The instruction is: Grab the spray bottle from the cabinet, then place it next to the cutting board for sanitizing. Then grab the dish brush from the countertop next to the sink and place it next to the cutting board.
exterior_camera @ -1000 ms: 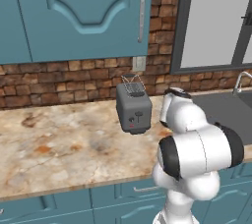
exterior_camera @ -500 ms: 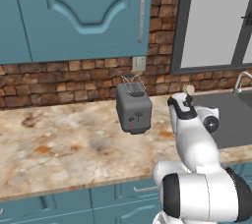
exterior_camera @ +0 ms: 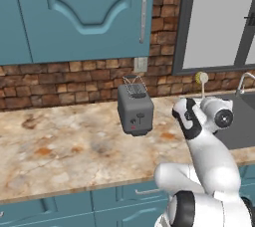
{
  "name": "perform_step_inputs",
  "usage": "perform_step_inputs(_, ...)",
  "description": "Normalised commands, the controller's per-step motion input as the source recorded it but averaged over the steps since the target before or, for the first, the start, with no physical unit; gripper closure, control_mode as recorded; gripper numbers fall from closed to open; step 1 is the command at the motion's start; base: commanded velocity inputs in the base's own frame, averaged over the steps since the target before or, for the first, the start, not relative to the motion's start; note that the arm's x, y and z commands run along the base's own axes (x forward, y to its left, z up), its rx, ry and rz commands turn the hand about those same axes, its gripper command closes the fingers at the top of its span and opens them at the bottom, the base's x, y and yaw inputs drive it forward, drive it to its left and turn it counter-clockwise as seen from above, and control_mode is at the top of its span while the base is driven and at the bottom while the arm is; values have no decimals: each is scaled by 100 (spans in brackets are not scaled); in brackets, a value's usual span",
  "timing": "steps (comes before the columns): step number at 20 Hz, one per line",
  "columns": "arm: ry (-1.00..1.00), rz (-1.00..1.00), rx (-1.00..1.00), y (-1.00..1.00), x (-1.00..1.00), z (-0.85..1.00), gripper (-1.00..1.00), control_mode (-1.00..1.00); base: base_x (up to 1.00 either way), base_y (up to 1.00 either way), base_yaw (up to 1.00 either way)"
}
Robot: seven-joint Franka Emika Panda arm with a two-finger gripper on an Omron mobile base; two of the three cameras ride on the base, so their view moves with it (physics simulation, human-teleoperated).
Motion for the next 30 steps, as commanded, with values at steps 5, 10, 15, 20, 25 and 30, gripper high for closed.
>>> perform_step_inputs(5, 26, 0, 12, -16, -35, 100, 100, -100, 0, 0, 0)
perform_step_inputs(10, 49, 0, 1, 0, -61, 96, 100, -100, 0, 0, 0)
perform_step_inputs(15, 27, 0, 0, 0, -59, 43, 100, -100, 0, 0, 0)
perform_step_inputs(20, 0, 0, 0, 14, -78, 0, 100, -100, 0, 0, 0)
perform_step_inputs(25, -2, 4, 0, 44, -70, -3, 100, -100, 0, 0, 0)
perform_step_inputs(30, -10, 3, 0, 49, -63, 16, 100, -100, 0, 0, 0)
